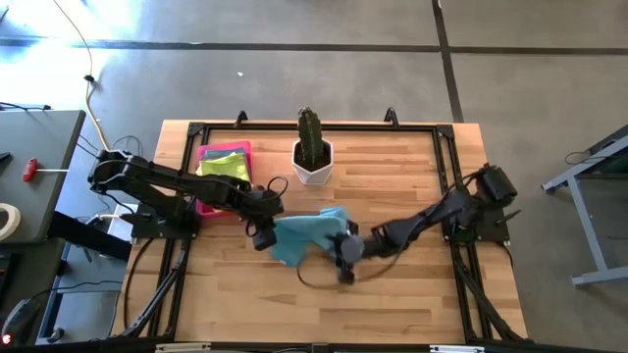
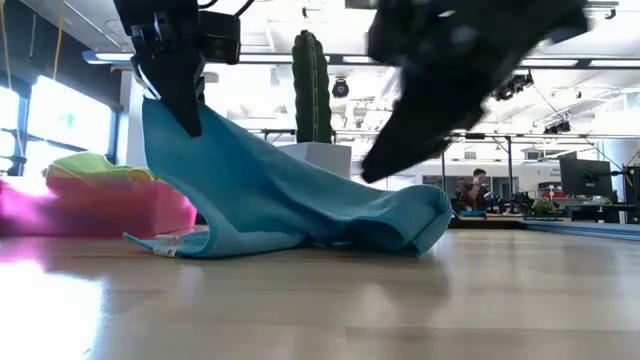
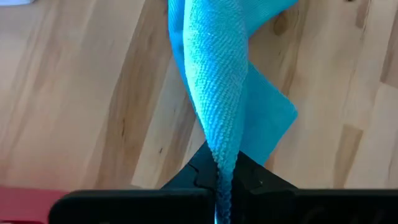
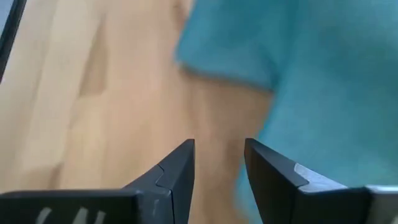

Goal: Fold microfiber towels
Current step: Fold the blue towel

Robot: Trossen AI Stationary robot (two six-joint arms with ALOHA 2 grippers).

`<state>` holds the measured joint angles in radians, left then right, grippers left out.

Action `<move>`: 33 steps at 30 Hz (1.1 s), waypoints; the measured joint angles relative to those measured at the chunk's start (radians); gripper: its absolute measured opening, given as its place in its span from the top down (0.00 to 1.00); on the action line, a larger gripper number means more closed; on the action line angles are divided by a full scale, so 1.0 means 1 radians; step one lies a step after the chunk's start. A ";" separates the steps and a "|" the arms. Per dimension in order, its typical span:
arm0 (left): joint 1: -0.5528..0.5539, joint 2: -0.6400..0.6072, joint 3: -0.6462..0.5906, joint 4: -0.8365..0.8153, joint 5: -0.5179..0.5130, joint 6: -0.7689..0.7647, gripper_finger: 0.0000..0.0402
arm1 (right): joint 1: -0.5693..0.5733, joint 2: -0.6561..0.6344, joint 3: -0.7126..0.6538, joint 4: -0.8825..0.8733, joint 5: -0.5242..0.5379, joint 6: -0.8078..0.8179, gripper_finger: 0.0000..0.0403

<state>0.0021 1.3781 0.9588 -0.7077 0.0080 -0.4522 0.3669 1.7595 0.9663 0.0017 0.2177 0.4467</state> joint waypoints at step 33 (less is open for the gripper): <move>0.011 0.000 0.000 0.026 -0.002 0.135 1.00 | 0.216 0.200 0.007 0.135 0.560 -0.245 0.67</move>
<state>0.0132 1.3781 0.9592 -0.6822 0.0058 -0.3169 0.5831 1.9594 0.9735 0.1370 0.7776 0.2019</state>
